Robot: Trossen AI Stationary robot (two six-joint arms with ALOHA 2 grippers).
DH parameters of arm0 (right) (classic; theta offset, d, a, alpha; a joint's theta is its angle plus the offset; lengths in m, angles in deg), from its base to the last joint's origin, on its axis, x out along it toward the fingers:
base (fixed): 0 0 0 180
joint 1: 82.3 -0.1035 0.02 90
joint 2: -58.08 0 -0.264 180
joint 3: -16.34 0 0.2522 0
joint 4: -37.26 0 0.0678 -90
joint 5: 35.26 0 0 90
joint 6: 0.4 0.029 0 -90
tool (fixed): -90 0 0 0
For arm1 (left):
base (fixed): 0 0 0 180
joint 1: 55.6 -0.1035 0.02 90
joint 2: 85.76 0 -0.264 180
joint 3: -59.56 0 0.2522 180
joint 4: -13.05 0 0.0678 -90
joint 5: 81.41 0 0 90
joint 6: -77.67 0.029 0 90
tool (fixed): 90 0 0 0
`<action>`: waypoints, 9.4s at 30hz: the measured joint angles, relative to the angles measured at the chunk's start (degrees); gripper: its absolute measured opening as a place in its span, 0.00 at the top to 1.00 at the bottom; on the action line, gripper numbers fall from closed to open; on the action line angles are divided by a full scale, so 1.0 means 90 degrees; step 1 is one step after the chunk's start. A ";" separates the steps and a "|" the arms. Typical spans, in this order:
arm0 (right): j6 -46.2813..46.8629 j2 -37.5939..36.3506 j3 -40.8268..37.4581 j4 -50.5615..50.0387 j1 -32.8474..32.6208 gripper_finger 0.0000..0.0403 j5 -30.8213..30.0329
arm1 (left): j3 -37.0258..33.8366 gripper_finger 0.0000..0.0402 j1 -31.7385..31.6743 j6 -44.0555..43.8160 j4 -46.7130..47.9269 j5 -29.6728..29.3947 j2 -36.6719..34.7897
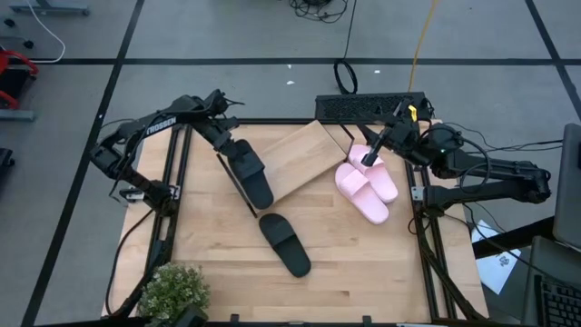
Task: Pick and place slides into the shelf
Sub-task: Put the left black slide on the shelf, then put the black slide on the shelf
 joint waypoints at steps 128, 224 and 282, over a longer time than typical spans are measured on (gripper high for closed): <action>0.0163 -0.0001 0.0000 -0.0237 -0.0002 0.79 -0.0029 | -0.1506 0.92 -0.0155 -0.0600 -0.1156 -0.1763 -0.0005; 0.0203 -0.0001 0.0000 -0.0322 -0.0002 0.79 -0.0017 | -0.0449 0.59 -0.0095 -0.1468 -0.1149 -0.2890 -0.0591; 0.3777 0.4778 0.0425 -0.0991 -0.2658 0.79 0.2865 | -0.0449 0.59 0.1865 -0.4219 -0.1994 -0.4736 -0.5197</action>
